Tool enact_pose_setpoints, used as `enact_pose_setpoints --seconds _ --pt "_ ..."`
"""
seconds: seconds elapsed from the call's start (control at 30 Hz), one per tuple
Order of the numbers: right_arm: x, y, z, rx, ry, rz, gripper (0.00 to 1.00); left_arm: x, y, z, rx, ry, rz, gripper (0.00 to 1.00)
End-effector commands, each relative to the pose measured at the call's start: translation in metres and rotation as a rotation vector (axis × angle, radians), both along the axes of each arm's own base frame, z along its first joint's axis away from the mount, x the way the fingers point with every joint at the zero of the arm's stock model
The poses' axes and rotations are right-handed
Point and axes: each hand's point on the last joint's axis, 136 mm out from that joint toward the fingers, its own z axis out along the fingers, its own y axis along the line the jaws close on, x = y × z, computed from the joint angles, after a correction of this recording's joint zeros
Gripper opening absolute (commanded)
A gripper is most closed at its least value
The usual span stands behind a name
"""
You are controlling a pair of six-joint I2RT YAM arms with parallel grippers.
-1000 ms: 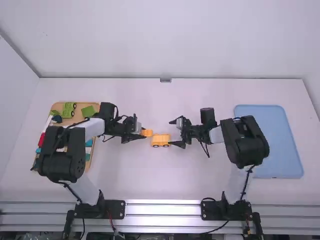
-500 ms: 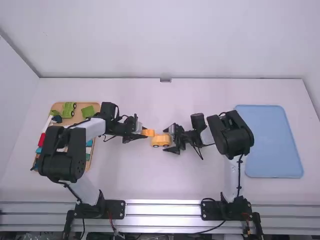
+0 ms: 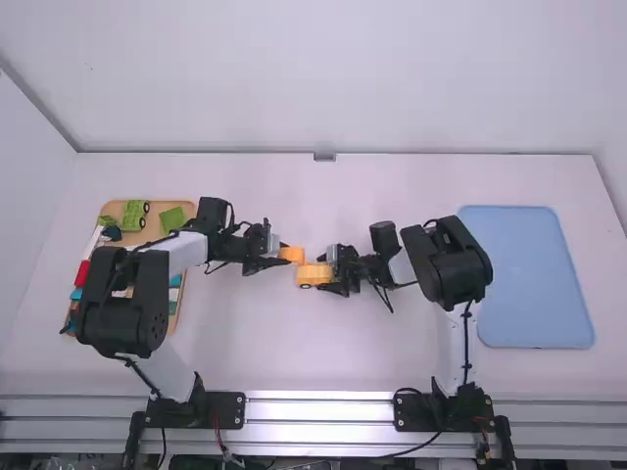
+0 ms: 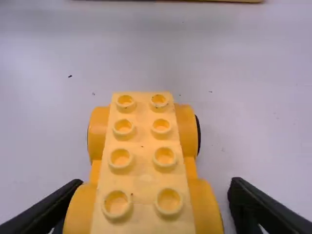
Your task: Assemble lego blocks to make yellow taxi
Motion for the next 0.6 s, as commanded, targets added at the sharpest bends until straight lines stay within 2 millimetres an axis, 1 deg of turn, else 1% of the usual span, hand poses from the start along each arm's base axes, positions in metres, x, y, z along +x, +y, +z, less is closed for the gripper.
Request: enact_pose_setpoints --seconds 0.0,0.03,0.07,0.17,0.27,0.47,0.57 --pt "-0.003 -0.003 -0.005 -0.008 0.021 -0.005 0.65 -0.009 -0.006 -0.010 -0.044 0.091 0.009 0.07" --pt "-0.002 -0.005 -0.005 -0.007 0.021 -0.011 0.61 -0.007 -0.006 -0.013 -0.054 0.103 0.027 0.08" --pt "-0.001 -0.005 -0.005 -0.007 0.022 -0.013 0.60 -0.007 -0.007 -0.014 -0.060 0.108 0.032 0.08" --pt "-0.001 -0.005 -0.005 -0.008 0.023 -0.014 0.59 -0.012 -0.018 -0.014 -0.092 0.113 0.011 0.09" --pt "-0.001 -0.005 -0.005 -0.008 0.024 -0.014 0.59 -0.015 -0.029 -0.018 -0.090 0.103 -0.007 0.07" --pt "-0.002 -0.005 -0.005 -0.006 0.024 -0.012 0.59 -0.006 -0.049 -0.029 -0.087 0.145 0.018 0.02" --pt "-0.002 -0.005 -0.005 -0.007 0.030 -0.013 0.59 -0.003 -0.048 -0.032 -0.090 0.162 0.019 0.02"
